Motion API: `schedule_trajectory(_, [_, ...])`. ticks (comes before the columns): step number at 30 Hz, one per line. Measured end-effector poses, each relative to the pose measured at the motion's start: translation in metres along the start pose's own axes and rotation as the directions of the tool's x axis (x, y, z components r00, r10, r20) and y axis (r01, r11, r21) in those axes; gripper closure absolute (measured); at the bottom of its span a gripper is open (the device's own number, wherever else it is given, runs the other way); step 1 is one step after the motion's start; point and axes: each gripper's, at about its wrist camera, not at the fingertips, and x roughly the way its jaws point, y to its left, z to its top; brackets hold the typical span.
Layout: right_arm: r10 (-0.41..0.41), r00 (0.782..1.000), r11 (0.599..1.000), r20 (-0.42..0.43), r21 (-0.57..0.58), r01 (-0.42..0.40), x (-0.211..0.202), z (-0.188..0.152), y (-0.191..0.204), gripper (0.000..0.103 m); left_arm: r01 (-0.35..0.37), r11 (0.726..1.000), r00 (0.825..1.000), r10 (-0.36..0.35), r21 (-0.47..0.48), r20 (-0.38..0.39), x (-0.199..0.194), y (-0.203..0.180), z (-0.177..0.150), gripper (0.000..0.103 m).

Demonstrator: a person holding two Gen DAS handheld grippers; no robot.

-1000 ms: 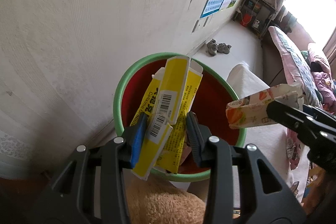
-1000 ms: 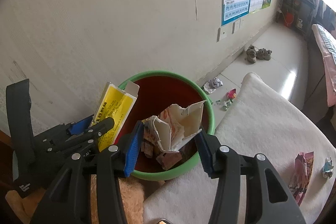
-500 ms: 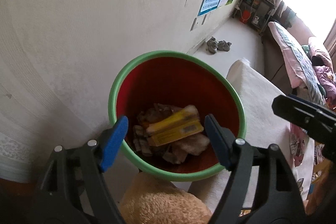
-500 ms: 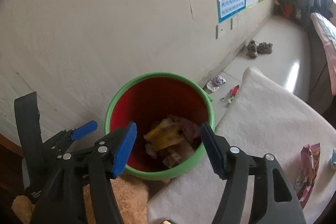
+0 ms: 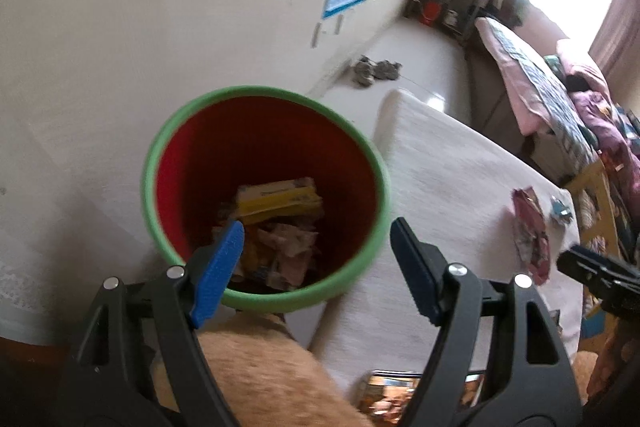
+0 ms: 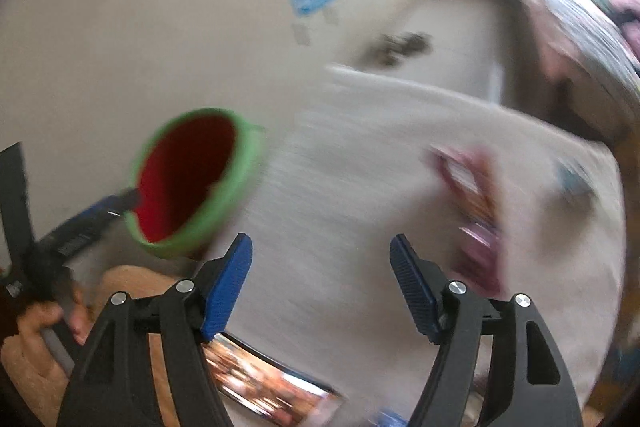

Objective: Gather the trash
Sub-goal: 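Return to the table and grasp the blue snack wrapper with the right gripper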

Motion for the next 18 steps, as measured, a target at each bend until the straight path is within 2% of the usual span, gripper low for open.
schedule_trajectory(3, [-0.092,0.996,0.985,-0.02,0.146,0.093,-0.022,-0.03,-0.068,0.033,0.028,0.999,1.0,-0.027,0.041,-0.007,0.001,-0.024,-0.001,0.031])
schedule_trajectory(5, [-0.112,0.993,0.968,-0.047,0.222,0.119,-0.031,-0.048,-0.097,0.032,0.047,0.997,0.999,-0.046,0.068,-0.015,0.003,-0.041,-0.004,0.031])
schedule_trajectory(7, [-0.09,0.992,0.942,-0.092,0.316,0.114,-0.035,-0.073,-0.123,0.032,0.065,0.994,0.998,-0.063,0.09,-0.029,0.005,-0.055,-0.006,0.031])
schedule_trajectory(9, [-0.043,0.99,0.933,-0.132,0.35,0.087,-0.037,-0.091,-0.131,0.032,0.082,0.99,0.996,-0.077,0.112,-0.044,0.007,-0.067,-0.009,0.031])
schedule_trajectory(11, [-0.005,0.983,0.954,-0.182,0.294,0.059,-0.035,-0.107,-0.12,0.032,0.091,0.986,0.995,-0.085,0.139,-0.049,0.006,-0.079,-0.013,0.031])
schedule_trajectory(14, [0.039,0.968,0.99,-0.249,0.137,-0.005,-0.029,-0.119,-0.087,0.029,0.095,0.98,0.995,-0.087,0.173,-0.055,0.004,-0.092,-0.017,0.031])
schedule_trajectory(15, [0.05,0.963,0.995,-0.264,0.097,-0.026,-0.026,-0.121,-0.078,0.022,0.098,0.979,0.994,-0.088,0.178,-0.058,0.003,-0.095,-0.018,0.031])
schedule_trajectory(18, [0.061,0.942,0.995,-0.331,-0.059,-0.085,-0.013,-0.127,-0.044,0.02,0.098,0.977,0.994,-0.089,0.189,-0.058,0.0,-0.099,-0.02,0.031])
